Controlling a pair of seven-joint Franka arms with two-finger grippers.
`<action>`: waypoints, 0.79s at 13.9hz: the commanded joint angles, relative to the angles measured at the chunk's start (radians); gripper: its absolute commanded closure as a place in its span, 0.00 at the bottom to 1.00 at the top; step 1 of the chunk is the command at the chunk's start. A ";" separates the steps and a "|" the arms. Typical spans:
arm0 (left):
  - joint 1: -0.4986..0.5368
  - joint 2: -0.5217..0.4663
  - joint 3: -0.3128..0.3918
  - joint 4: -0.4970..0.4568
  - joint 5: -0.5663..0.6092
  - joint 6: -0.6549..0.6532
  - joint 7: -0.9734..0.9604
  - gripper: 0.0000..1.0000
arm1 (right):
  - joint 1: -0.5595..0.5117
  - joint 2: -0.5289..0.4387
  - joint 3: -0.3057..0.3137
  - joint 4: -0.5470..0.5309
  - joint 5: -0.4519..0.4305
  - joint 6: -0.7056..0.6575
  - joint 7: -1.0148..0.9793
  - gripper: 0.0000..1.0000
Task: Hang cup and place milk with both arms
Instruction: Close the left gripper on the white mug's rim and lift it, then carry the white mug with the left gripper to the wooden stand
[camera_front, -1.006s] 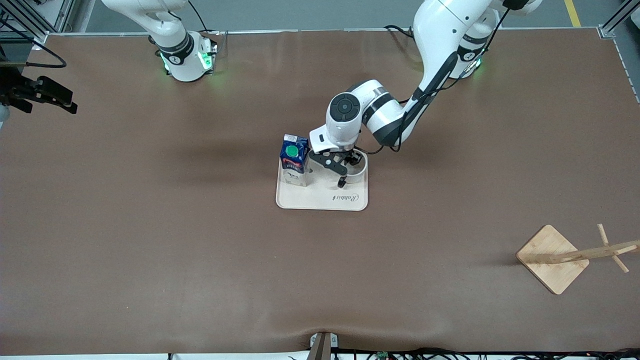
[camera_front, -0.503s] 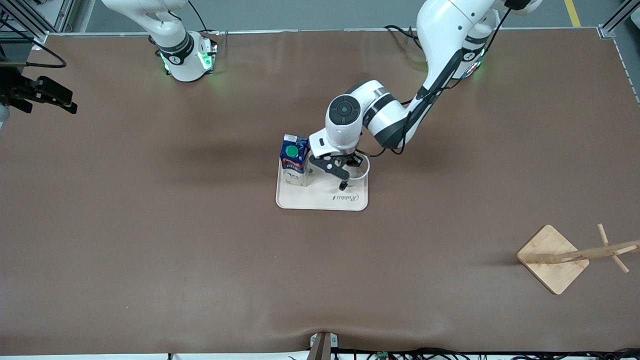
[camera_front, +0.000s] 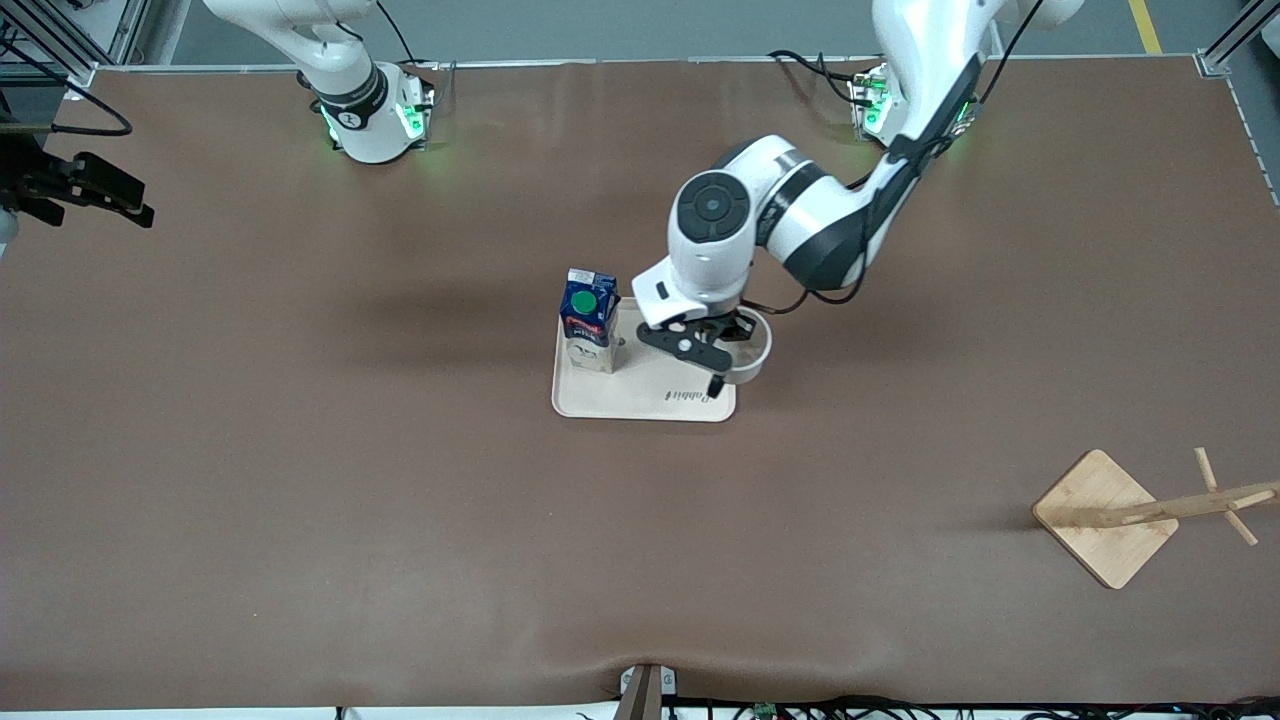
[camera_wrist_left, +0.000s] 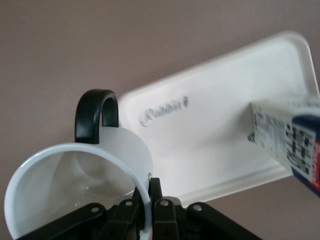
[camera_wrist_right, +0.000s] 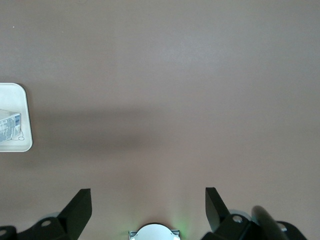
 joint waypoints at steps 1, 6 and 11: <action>0.083 -0.050 -0.005 0.046 0.021 -0.043 -0.028 1.00 | -0.007 -0.015 0.001 -0.012 0.016 -0.002 -0.002 0.00; 0.190 -0.094 -0.006 0.055 0.125 -0.042 -0.117 1.00 | -0.008 -0.015 0.001 -0.012 0.016 -0.002 -0.002 0.00; 0.330 -0.102 -0.006 0.040 0.159 0.022 -0.199 1.00 | -0.007 -0.015 0.001 -0.012 0.016 -0.002 -0.002 0.00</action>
